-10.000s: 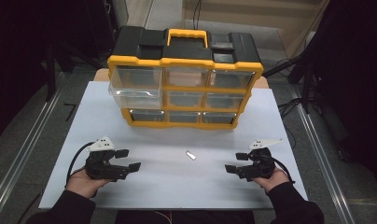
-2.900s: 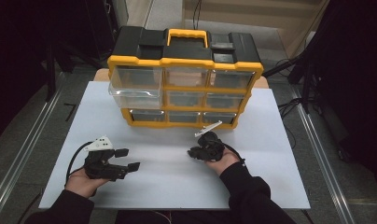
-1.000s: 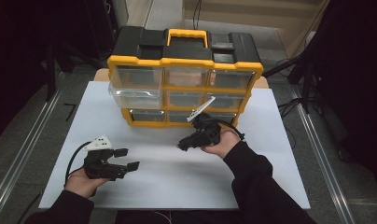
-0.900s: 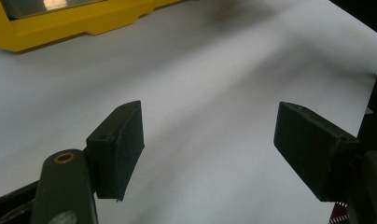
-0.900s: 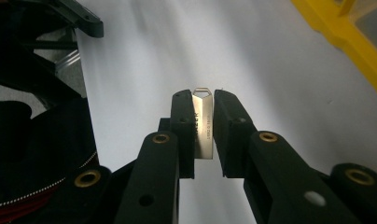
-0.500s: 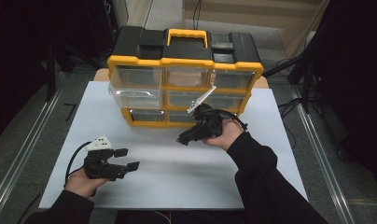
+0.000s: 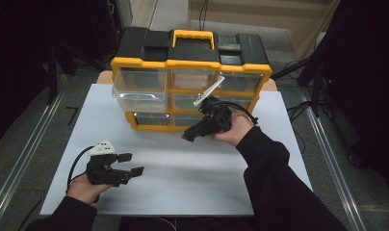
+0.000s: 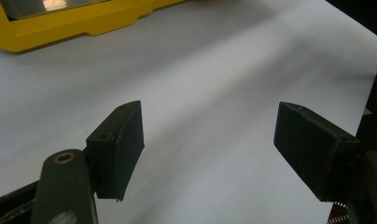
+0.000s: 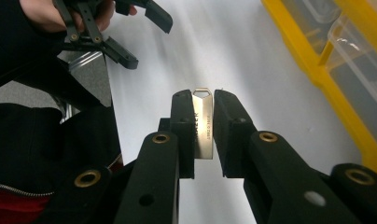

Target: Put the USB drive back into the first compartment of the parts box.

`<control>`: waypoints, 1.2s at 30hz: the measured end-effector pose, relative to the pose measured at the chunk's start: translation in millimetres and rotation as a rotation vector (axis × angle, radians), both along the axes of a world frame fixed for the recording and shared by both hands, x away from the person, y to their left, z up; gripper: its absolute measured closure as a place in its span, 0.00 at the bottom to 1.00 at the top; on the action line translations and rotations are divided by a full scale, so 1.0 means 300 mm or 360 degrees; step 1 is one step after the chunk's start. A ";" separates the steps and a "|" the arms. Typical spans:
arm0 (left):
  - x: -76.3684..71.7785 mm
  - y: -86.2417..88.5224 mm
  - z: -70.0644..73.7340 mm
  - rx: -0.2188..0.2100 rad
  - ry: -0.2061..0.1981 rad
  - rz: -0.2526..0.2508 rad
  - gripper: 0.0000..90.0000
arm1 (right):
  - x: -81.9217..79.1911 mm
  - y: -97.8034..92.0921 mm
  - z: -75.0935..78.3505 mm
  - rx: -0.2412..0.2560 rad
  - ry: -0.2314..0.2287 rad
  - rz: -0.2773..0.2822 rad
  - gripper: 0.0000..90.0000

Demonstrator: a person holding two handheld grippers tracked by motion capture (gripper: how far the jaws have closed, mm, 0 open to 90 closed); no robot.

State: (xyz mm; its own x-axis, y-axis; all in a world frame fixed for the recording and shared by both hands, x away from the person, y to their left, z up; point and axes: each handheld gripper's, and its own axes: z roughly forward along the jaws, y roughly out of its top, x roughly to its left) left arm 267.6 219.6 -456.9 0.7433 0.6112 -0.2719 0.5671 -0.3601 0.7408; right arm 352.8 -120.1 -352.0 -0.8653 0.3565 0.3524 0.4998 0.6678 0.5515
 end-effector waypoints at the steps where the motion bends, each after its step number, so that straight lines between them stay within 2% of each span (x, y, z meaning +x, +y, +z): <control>1: 0.000 0.000 0.000 0.0000 0.0000 0.0000 0.28 | 0.000 0.003 0.007 -0.0002 -0.0001 -0.0001 0.85; 12: 0.000 0.000 0.000 -0.0003 0.0001 0.0002 0.28 | 0.016 0.014 0.119 -0.0008 -0.0054 0.0029 0.85; 30: 0.000 0.003 0.002 0.0000 0.0007 -0.0003 0.28 | 0.050 0.011 0.267 0.0020 -0.0073 0.0004 0.85; 36: 0.000 0.001 0.001 -0.0001 0.0005 -0.0004 0.28 | 0.062 0.012 0.311 0.0026 -0.0107 0.0011 0.85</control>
